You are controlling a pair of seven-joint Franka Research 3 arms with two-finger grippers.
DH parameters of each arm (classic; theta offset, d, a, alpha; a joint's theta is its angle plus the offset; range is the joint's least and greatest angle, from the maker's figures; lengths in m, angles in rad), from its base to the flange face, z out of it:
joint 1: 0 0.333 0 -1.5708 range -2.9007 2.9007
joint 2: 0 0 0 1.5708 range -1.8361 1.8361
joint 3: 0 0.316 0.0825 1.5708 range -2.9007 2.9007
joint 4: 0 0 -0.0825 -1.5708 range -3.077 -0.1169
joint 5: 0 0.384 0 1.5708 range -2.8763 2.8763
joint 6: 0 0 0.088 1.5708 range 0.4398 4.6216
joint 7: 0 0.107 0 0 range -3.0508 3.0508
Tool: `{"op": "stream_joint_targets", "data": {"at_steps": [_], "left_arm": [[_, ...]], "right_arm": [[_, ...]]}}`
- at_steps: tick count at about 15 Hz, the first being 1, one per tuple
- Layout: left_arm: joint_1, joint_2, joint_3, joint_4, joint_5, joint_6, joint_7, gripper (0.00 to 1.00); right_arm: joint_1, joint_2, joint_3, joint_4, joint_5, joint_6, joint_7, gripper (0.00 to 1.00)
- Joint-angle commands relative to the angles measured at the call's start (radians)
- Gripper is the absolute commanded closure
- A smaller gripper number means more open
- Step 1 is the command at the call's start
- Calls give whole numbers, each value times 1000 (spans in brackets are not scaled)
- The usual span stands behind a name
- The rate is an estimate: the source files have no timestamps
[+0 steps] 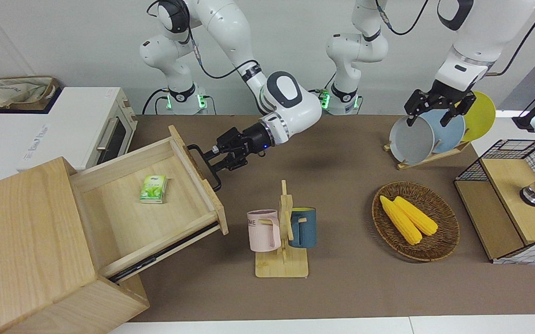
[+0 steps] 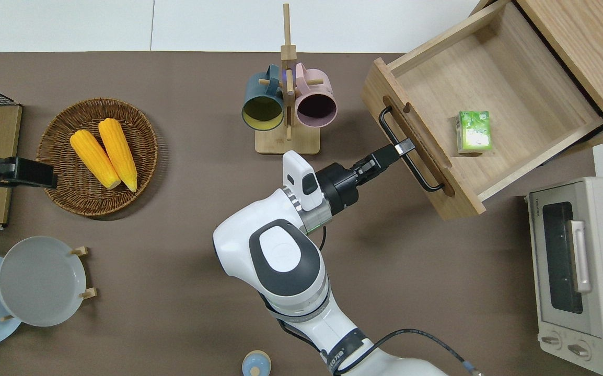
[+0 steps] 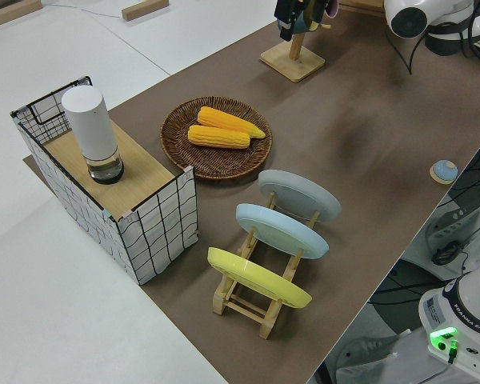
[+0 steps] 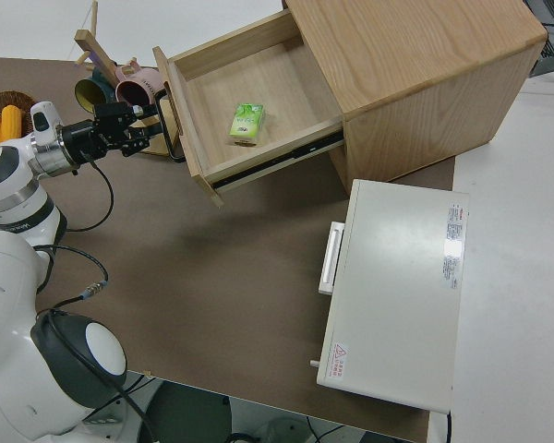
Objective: Slide drawer open with right arm
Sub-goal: 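Pull the handle toward the robot with the right gripper, sliding the drawer out, then open the right gripper and release the drawer handle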
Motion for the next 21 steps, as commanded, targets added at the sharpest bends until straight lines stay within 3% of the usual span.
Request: {"op": "stream_joint_targets", "data": {"at_steps": [1, 6, 11, 15, 21], "left_arm": [[-17, 12, 16, 20, 14, 1, 6, 2], [-17, 12, 16, 20, 14, 1, 6, 5], [-17, 12, 16, 20, 15, 1, 6, 5], [-17, 12, 16, 20, 14, 1, 6, 5], [-17, 12, 16, 20, 15, 1, 6, 2]], "right_arm": [[5, 13, -3, 26, -14, -10, 4, 17], [12, 5, -1, 40, 47, -12, 56, 17], [12, -10, -3, 148, 244, -10, 56, 17], [-6, -71, -6, 155, 372, 14, 53, 17], [-83, -177, -7, 156, 590, 39, 38, 19]]}}
